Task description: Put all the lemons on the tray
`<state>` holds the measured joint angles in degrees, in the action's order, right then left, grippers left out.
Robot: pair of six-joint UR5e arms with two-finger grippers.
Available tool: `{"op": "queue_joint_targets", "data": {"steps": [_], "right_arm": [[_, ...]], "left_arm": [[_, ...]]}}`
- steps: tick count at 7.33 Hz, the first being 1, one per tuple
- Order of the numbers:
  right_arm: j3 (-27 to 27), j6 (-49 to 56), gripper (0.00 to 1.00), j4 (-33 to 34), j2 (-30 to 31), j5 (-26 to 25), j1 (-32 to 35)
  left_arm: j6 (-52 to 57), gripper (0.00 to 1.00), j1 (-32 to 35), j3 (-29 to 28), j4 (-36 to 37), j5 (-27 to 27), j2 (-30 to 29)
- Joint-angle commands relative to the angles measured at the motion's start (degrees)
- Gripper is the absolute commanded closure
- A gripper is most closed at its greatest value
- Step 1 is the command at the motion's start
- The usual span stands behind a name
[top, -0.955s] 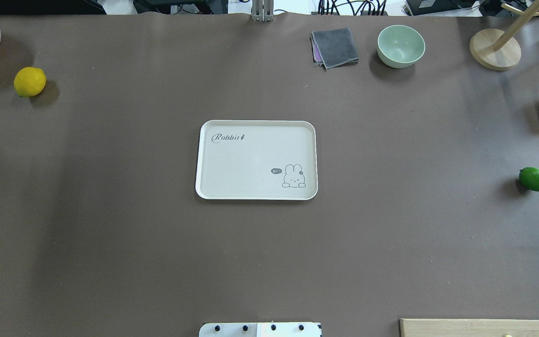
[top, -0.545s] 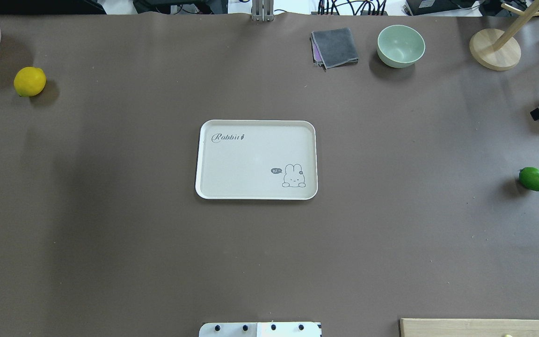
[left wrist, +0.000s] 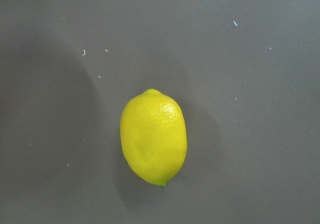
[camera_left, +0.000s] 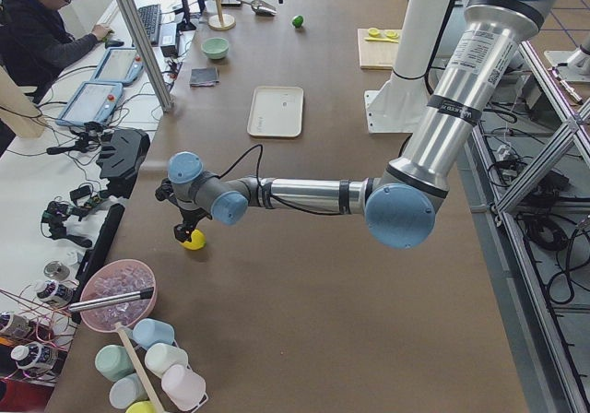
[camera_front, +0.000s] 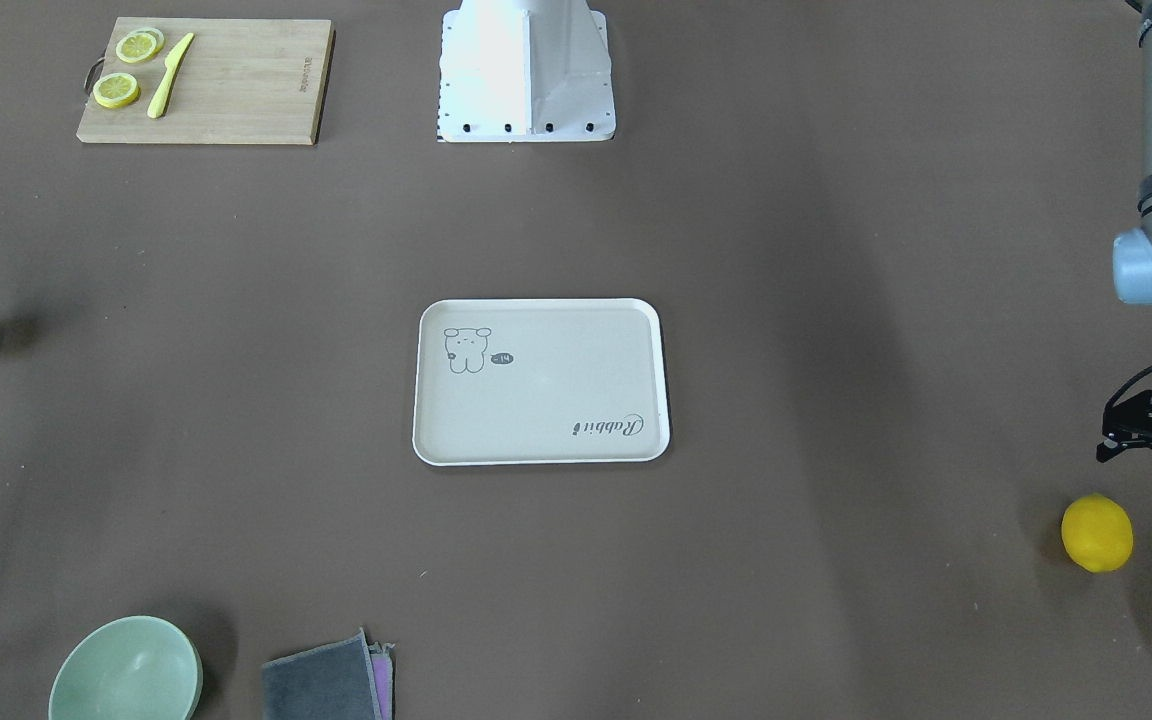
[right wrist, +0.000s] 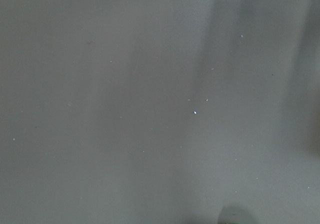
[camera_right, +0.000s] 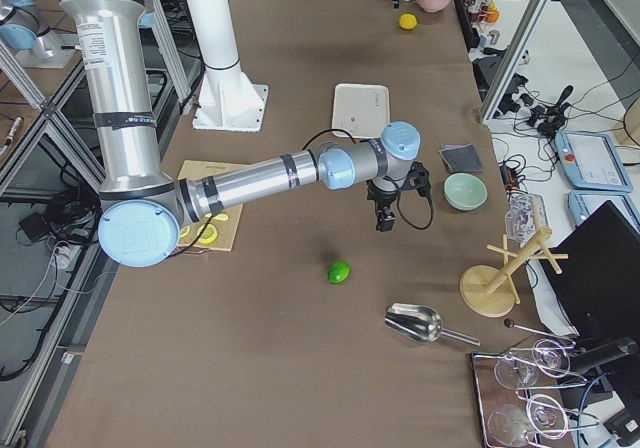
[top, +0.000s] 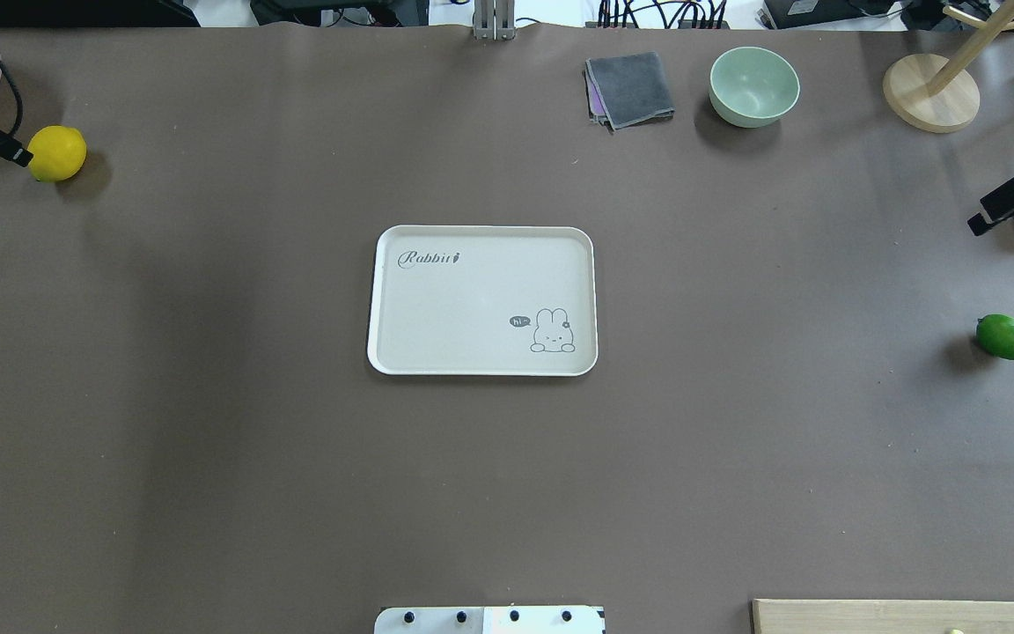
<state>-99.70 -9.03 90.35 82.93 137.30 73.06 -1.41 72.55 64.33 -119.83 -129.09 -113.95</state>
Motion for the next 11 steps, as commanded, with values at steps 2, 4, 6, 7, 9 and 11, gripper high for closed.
{"op": "queue_joint_targets", "data": {"steps": [2,4,6,7,9,11], "right_arm": [[0.46,-0.03,0.0,-0.09,-0.05,-0.02,-0.11],[0.64,-0.03,0.0,0.0,-0.05,-0.02,-0.19],[1.08,-0.03,0.0,0.0,-0.66,-0.02,-0.37],[1.6,-0.37,0.0,0.0,-1.01,-0.02,-0.46],[1.52,-1.07,0.0,0.0,-1.11,-0.02,-0.37],[1.52,-1.34,0.0,-0.09,-1.11,0.07,-0.46]], "left_arm": [[-0.17,0.03,-0.83,-7.71,-0.14,2.52,-5.22],[-0.53,0.03,-1.7,-9.74,-0.5,2.61,-6.46],[-0.7,0.03,-3.72,-10.63,-2.51,6.29,-6.64],[-0.7,0.03,-4.08,-10.72,-2.61,6.65,-6.64],[-0.7,0.03,-4.87,-11.15,-2.69,9.89,-6.64],[-0.7,0.03,-5.39,-11.77,-3.56,11.56,-6.64]]}}
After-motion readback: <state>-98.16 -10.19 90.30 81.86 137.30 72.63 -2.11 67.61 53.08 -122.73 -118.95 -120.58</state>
